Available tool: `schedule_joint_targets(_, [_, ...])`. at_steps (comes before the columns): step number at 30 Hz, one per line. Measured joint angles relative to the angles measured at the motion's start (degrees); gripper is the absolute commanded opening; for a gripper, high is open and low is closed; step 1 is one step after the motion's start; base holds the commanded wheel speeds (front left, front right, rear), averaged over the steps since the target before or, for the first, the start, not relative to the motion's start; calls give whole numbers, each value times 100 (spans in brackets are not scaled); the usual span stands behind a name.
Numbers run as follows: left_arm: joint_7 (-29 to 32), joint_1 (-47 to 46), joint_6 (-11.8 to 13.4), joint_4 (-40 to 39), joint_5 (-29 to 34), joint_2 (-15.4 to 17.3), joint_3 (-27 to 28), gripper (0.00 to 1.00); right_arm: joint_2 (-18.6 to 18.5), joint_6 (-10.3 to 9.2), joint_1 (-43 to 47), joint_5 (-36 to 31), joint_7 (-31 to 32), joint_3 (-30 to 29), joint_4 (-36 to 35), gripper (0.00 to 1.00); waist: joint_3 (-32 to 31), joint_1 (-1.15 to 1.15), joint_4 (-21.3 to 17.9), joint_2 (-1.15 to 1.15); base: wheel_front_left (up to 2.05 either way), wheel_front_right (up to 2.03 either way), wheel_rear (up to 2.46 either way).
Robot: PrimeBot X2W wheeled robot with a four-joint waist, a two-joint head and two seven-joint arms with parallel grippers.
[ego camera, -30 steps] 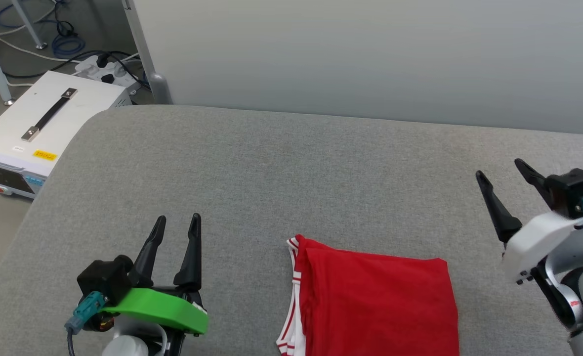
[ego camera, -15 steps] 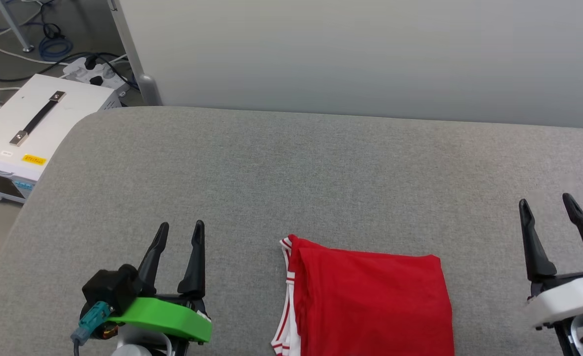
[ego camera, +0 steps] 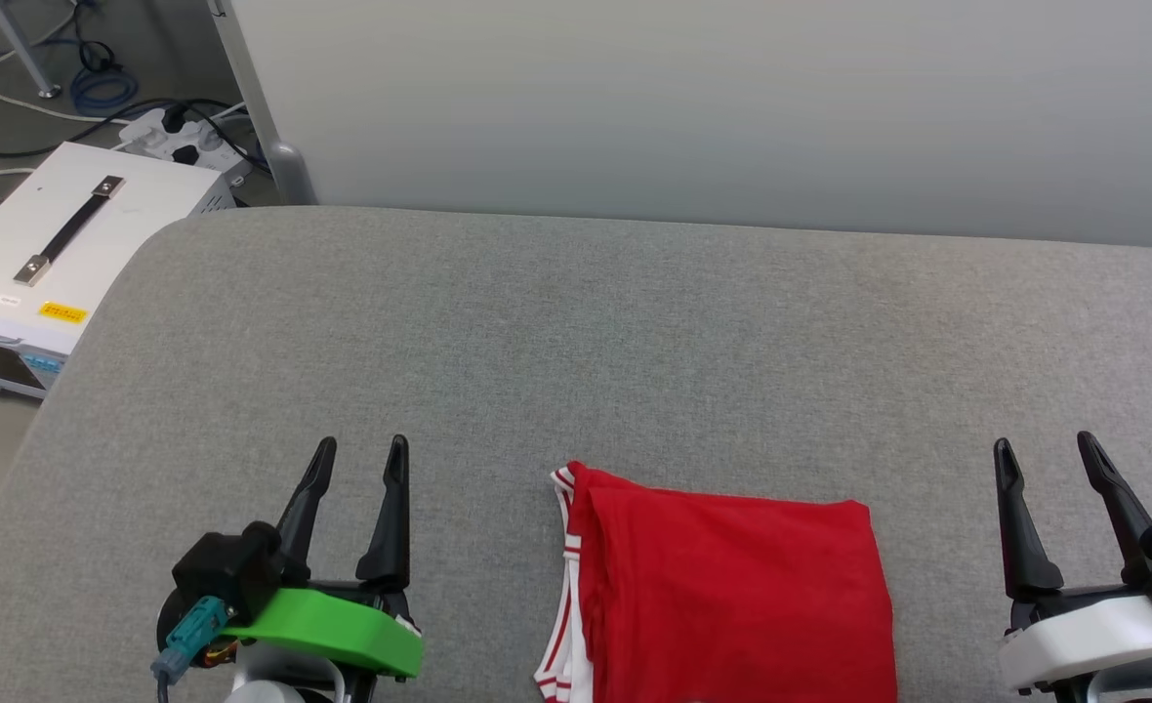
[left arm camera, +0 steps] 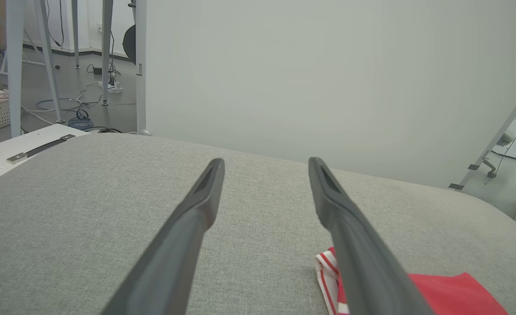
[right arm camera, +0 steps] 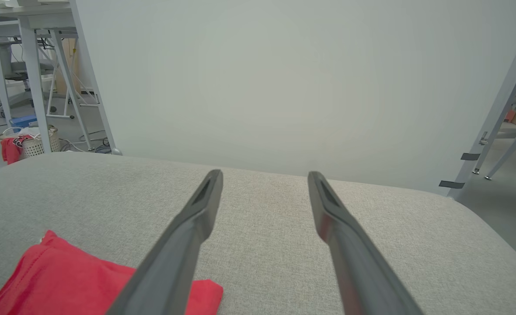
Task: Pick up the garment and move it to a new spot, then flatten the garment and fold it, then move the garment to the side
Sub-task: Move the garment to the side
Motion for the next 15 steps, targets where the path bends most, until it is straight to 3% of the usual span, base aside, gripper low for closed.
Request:
schedule_joint_targets(8, [0,0,-1,3,-1,-12,-21,100,-81,0,0,68,231,89,119,100,41,0,27,0,0,0,0])
schedule_joint_targets(15, [0,-6,-2,3,-15,-12,-124,100,-152,0,-4,334,1395,402,414,100,167,0,101,0,0,0,0])
